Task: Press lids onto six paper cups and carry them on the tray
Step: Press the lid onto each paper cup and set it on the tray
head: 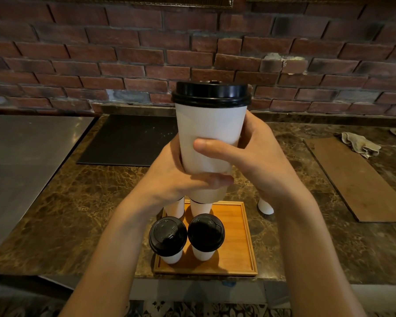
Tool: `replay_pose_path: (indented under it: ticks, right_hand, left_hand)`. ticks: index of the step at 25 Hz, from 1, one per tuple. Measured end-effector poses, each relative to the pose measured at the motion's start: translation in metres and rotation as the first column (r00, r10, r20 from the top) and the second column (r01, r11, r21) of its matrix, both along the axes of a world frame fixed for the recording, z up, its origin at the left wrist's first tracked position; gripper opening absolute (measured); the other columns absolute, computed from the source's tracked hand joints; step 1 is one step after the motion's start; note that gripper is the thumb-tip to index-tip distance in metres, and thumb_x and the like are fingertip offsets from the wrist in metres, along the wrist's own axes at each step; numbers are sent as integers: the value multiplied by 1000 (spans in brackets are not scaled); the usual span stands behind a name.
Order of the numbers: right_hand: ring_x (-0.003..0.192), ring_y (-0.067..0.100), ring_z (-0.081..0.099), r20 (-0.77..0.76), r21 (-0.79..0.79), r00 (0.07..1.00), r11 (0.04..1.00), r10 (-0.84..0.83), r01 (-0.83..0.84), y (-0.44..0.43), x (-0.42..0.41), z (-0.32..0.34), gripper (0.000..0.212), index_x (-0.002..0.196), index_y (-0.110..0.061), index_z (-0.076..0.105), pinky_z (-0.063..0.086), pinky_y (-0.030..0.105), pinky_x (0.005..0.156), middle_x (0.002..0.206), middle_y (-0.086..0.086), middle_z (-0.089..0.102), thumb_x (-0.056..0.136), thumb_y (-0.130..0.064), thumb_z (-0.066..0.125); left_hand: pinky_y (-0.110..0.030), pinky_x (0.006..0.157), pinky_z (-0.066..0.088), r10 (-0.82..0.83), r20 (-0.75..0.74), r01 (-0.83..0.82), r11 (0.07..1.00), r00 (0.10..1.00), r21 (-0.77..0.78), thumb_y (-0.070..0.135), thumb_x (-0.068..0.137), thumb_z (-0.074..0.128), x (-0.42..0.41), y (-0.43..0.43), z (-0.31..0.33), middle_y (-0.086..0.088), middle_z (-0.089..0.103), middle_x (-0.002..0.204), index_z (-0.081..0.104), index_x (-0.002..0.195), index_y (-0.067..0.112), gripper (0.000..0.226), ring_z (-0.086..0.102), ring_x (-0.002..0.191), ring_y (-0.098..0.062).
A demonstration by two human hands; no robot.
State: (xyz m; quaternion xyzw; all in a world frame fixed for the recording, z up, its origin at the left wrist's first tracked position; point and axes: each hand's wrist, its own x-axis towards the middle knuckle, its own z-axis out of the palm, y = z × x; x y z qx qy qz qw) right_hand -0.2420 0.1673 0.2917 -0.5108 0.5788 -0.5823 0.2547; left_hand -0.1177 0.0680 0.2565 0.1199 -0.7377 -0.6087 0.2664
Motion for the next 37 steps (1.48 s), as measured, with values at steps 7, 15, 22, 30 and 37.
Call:
replay_pose_path:
  ticks: [7, 15, 22, 30, 37]
  right_hand:
    - [102, -1, 58, -111, 10, 972, 978, -206, 208, -4, 12, 4, 73, 130, -30, 47, 58, 24, 79, 113, -16, 58, 68, -45, 84]
    - [112, 7, 55, -150, -18, 900, 911, -409, 411, -12, 31, -6, 92, 141, -25, 38, 55, 37, 88, 122, -12, 55, 65, -54, 81]
    - [105, -2, 55, -133, -55, 904, 913, -407, 404, -10, 26, -3, 82, 131, -29, 45, 56, 29, 85, 112, -21, 56, 63, -56, 82]
    - [102, -2, 61, -33, -42, 986, 985, -166, 165, -2, 8, 5, 66, 126, -25, 54, 56, 19, 77, 111, -13, 64, 69, -38, 85]
    - [101, 5, 66, 86, -54, 996, 998, 29, -24, 0, -3, 2, 51, 117, -26, 58, 54, 17, 73, 105, -12, 70, 70, -26, 79]
  left_hand:
    - [-1, 67, 46, 175, -28, -177, 978, 984, -108, 13, 60, 80, -10, 7, 2, 10, 58, 102, 46, 123, 8, 72, 58, 95, 16]
    - [-29, 88, 53, 426, -37, -424, 882, 904, -207, 28, 72, 73, -18, 9, -7, 15, 58, 108, 45, 126, 21, 61, 59, 105, -5]
    - [-13, 81, 49, 393, -9, -385, 895, 919, -226, 34, 65, 78, -17, 6, -4, 24, 53, 103, 41, 125, 30, 70, 55, 99, 8]
    - [-7, 70, 49, 144, -42, -147, 985, 989, -93, 27, 53, 85, -5, 4, 9, 13, 60, 109, 46, 127, 18, 83, 59, 100, 7]
    - [-17, 74, 53, 5, -22, -5, 1000, 1000, -18, 12, 57, 87, -1, 0, 9, 13, 64, 106, 47, 123, 27, 78, 62, 102, -6]
